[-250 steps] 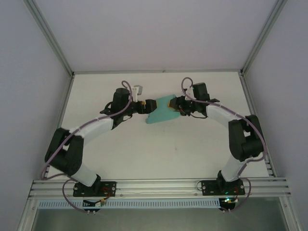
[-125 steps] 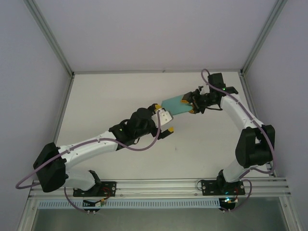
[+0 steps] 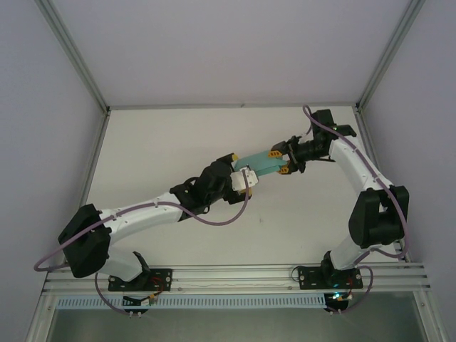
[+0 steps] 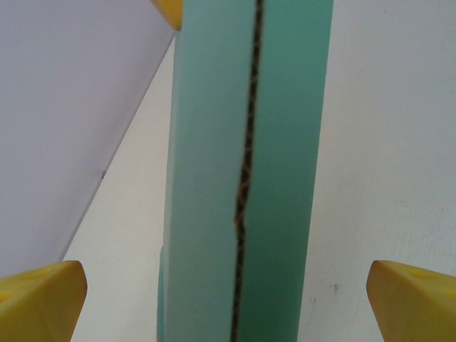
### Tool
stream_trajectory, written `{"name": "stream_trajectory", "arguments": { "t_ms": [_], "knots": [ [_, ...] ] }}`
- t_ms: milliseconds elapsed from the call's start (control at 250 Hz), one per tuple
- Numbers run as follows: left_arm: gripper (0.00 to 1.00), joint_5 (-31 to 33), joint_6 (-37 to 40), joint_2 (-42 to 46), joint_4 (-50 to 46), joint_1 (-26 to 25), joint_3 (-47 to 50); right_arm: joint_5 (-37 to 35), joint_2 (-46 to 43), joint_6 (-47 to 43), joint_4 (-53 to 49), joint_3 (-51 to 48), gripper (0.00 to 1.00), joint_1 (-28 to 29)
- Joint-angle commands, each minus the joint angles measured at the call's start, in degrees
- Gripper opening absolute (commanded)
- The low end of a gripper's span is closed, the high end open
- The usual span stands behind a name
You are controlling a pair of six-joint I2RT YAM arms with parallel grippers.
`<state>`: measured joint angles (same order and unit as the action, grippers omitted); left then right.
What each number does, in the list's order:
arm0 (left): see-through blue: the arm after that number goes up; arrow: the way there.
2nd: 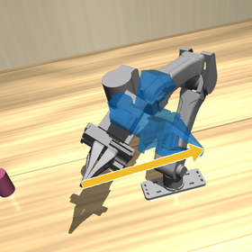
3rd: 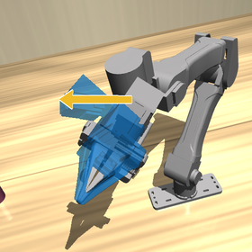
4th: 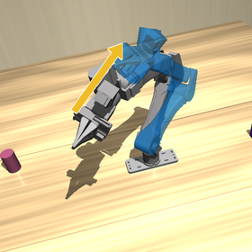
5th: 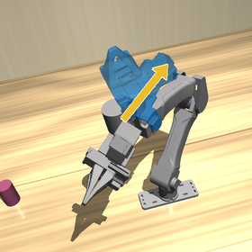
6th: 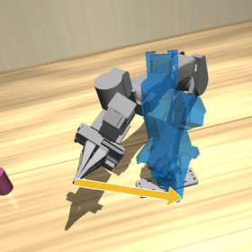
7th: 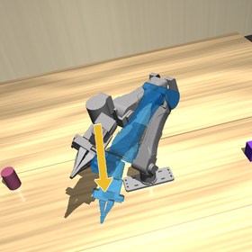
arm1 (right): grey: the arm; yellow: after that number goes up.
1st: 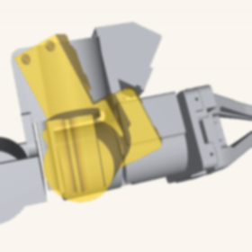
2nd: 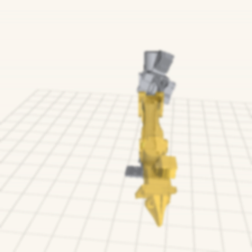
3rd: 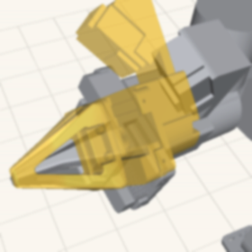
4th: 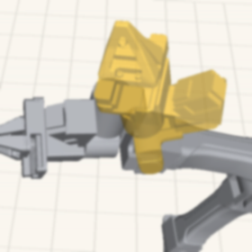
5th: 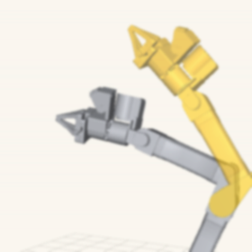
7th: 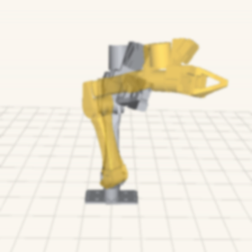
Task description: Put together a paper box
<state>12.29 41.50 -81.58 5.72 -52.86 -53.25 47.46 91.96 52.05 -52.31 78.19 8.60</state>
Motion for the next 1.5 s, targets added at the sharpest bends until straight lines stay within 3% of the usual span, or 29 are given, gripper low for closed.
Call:
{"name": "stream_trajectory", "arguments": {
  "t_ms": [0,148,491,735,787,830,858,950,1046,1134,1250,1385,1497],
  "knots": [
    [0.96,-0.4,1.92,-1.94,0.18,-0.3,-2.49,2.49,1.27,-0.61,-3.45,1.86,0.41,0.01],
    [0.75,0.04,2.02,-3.45,-0.03,-0.23,-3.67,3.34,1.4,-2.73,-4.92,1.2,0.42,0.01],
    [0.45,-0.89,1.77,-2.88,0.39,0.12,-3.47,2.64,0.62,-4.24,-4.32,-0.96,0.5,0.01],
    [0.29,-3.24,0.3,-3.11,-7.73,1.02,-6.1,0.37,-0.19,-4.94,0.01,-1.44,0.66,0.06],
    [0.25,-4.46,-0.47,-2.84,-10.64,1.41,-6.98,-3.17,-0.93,-5.19,1.59,-1.38,0.75,0.02],
    [0.25,-5.76,-1.34,-2.48,-13.42,1.91,-7.63,-7.78,-1.96,-6.16,2.82,-1.04,0.87,0.02],
    [0.24,-7.13,-1.97,-2.14,-15.36,2.39,-7.98,-11.7,-2.79,-7.02,3.41,-0.58,0.99,0.08],
    [0.24,-12.92,-3.53,-1.35,-24.6,4.51,-9.88,-24.35,-6.48,-12.42,7.97,-0.46,1.0,0.02],
    [0.24,-17.12,-4.1,-1.26,-33.37,6.72,-12.06,-33.0,-12.51,-23.46,20.53,-5.91,1.0,0.11],
    [0.26,-18.81,-3.84,-1.4,-37.89,8.22,-13.19,-28.2,-17.93,-38.85,33.39,-14.04,1.0,0.13],
    [0.26,-21.38,-2.67,-2.06,-41.97,11.03,-14.42,-25.04,-22.85,-45.36,42.56,-20.97,1.0,0.11],
    [0.27,-23.53,-2.13,-3.51,-45.54,12.89,-16.53,-13.98,-22.42,-55.21,35.43,-18.12,1.0,0.66],
    [0.27,-24.25,0.39,-5.96,-45.96,13.15,-16.96,-13.93,-20.56,-62.21,29.41,-16.2,1.0,3.91]
  ]
}}
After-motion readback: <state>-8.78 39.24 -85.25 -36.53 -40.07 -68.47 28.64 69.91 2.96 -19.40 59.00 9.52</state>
